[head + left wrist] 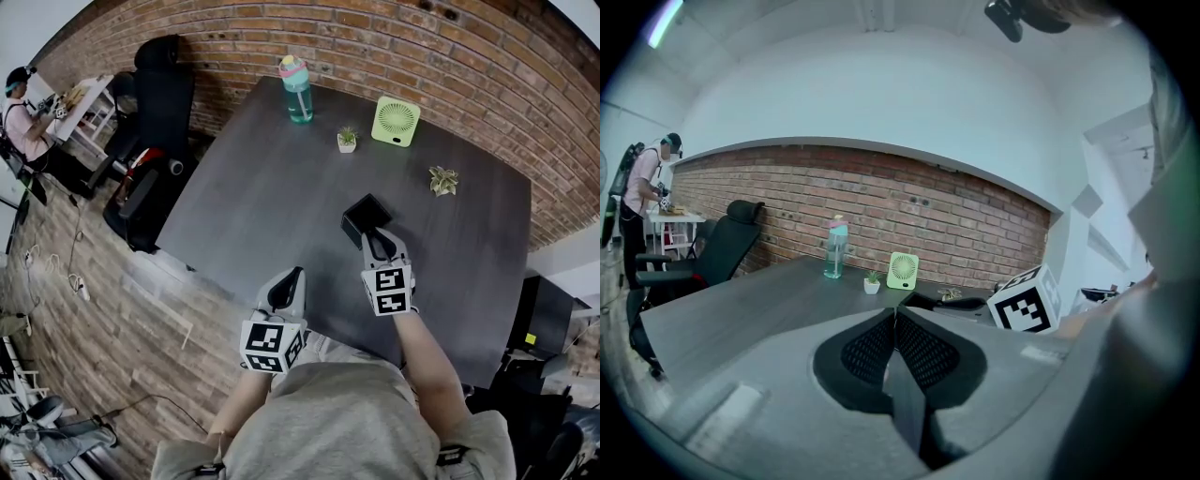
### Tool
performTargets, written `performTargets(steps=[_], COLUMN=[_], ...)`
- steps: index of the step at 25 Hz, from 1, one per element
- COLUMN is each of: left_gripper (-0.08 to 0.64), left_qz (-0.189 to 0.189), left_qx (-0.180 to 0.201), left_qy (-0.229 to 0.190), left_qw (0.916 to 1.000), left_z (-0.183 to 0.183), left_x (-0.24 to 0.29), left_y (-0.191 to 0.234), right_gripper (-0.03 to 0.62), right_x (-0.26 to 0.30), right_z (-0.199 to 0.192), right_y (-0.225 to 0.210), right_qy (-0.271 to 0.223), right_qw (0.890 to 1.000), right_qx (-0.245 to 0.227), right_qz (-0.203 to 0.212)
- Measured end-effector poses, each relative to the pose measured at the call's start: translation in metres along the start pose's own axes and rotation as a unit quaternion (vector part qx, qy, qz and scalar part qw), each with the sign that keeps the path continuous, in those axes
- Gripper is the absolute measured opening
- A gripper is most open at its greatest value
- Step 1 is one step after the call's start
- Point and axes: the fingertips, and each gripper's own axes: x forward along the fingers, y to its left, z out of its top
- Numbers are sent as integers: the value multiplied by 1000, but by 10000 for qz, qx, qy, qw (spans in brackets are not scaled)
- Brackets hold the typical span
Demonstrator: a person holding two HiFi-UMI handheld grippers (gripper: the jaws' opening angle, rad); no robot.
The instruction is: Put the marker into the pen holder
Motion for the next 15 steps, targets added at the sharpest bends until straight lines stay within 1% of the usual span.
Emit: performTargets(steps=[9, 15], left_gripper=[21, 21], left_qz=[35, -11], left_qx=[7, 37], left_qy=[-45, -60], left_qw=[10000, 10000], left_z=[-2, -4], left_x=[-13, -21], left_y=[-3, -9], right_gripper=[74, 75], right_x=[-4, -15], right_z=[1, -3], right_y=[1, 3], right_qy=[55, 34], right_qw=[10000, 10000], right_qx=[-1, -14], right_qz=[-10, -64])
